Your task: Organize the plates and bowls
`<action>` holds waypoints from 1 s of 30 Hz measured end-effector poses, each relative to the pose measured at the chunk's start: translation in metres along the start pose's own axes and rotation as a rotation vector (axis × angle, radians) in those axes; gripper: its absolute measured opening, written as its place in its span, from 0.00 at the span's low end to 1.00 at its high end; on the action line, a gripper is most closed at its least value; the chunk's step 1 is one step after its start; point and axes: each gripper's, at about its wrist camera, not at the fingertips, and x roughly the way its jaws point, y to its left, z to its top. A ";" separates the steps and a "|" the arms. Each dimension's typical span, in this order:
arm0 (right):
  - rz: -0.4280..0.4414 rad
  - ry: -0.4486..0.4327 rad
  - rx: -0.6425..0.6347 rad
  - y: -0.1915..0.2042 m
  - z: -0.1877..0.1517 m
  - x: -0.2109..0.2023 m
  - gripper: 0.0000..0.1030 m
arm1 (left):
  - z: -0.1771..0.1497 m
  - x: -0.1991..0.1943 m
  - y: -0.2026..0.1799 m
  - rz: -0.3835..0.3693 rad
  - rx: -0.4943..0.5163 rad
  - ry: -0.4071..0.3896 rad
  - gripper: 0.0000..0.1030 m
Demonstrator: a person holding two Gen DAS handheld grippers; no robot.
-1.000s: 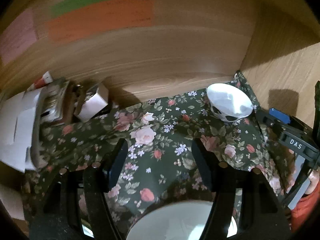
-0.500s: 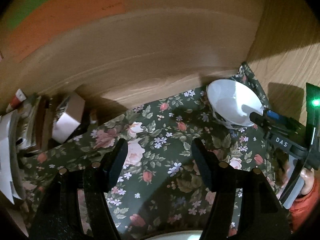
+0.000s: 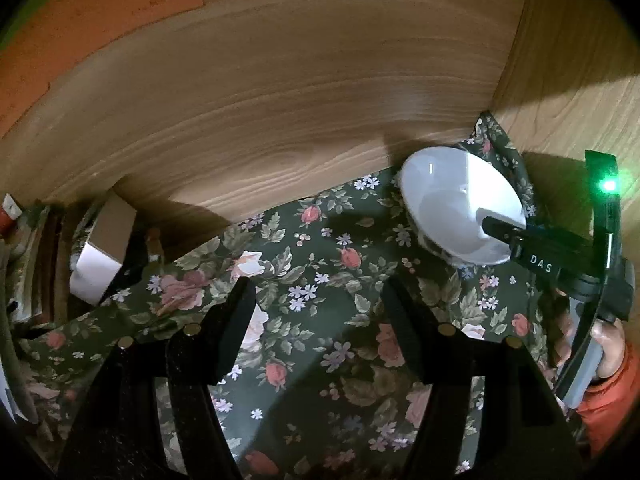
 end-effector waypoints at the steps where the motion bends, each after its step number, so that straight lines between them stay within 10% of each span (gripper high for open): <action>1: 0.013 0.010 -0.003 0.001 0.000 0.001 0.29 | 0.000 0.002 0.000 -0.008 -0.003 0.004 0.64; 25: 0.180 0.118 -0.211 0.080 -0.050 -0.029 0.23 | -0.027 0.042 -0.002 0.000 -0.009 0.147 0.64; 30: 0.183 0.099 -0.166 0.070 -0.040 -0.038 0.35 | -0.028 0.050 -0.004 -0.001 0.008 0.166 0.60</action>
